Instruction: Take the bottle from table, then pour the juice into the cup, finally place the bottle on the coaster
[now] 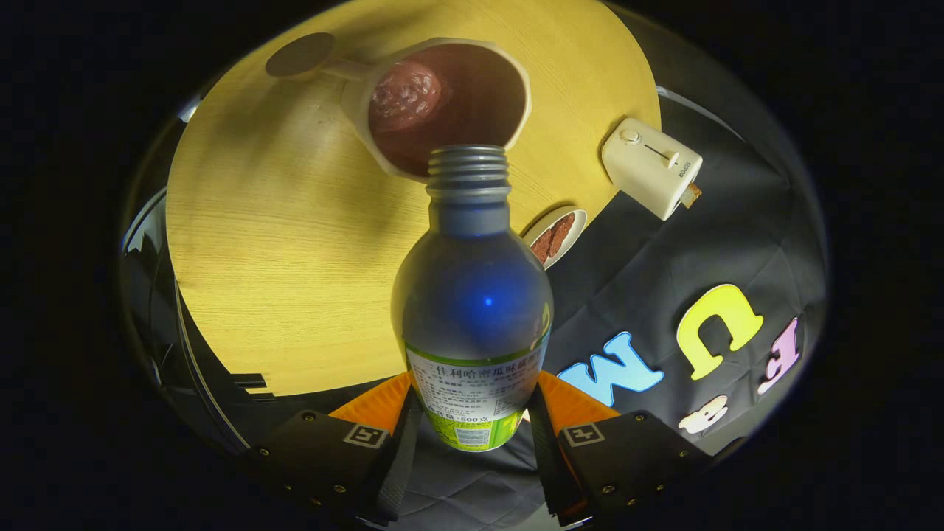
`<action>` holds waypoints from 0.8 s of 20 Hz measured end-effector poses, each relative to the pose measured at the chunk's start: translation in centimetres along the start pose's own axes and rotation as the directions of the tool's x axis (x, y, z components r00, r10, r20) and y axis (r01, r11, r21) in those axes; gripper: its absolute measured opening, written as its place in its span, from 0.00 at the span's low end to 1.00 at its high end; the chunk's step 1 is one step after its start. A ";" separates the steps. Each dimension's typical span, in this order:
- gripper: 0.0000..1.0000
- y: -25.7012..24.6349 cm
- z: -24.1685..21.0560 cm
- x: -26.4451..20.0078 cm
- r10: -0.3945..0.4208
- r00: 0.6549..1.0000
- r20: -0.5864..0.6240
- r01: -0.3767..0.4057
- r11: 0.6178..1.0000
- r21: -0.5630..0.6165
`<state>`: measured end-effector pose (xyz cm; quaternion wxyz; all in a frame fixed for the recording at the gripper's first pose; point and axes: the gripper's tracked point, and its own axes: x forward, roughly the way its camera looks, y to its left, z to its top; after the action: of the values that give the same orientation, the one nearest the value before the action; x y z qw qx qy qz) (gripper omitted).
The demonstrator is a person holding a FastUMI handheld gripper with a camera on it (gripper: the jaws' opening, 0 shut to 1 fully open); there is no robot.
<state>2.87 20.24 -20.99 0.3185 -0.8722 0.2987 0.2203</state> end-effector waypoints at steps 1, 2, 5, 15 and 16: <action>0.71 0.0 0.1 0.1 -0.001 1.000 0.000 0.001 1.000 -0.002; 0.71 -0.2 0.2 0.1 -0.003 1.000 0.000 0.003 1.000 -0.006; 0.71 -0.3 0.3 0.3 -0.004 1.000 0.000 0.004 1.000 -0.004; 0.71 0.2 0.2 0.8 0.007 1.000 0.020 -0.008 1.000 0.023; 0.71 0.2 0.4 0.8 0.006 0.999 0.031 -0.007 0.999 0.036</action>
<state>3.25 20.04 -21.83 0.3380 -0.8618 0.3005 0.2296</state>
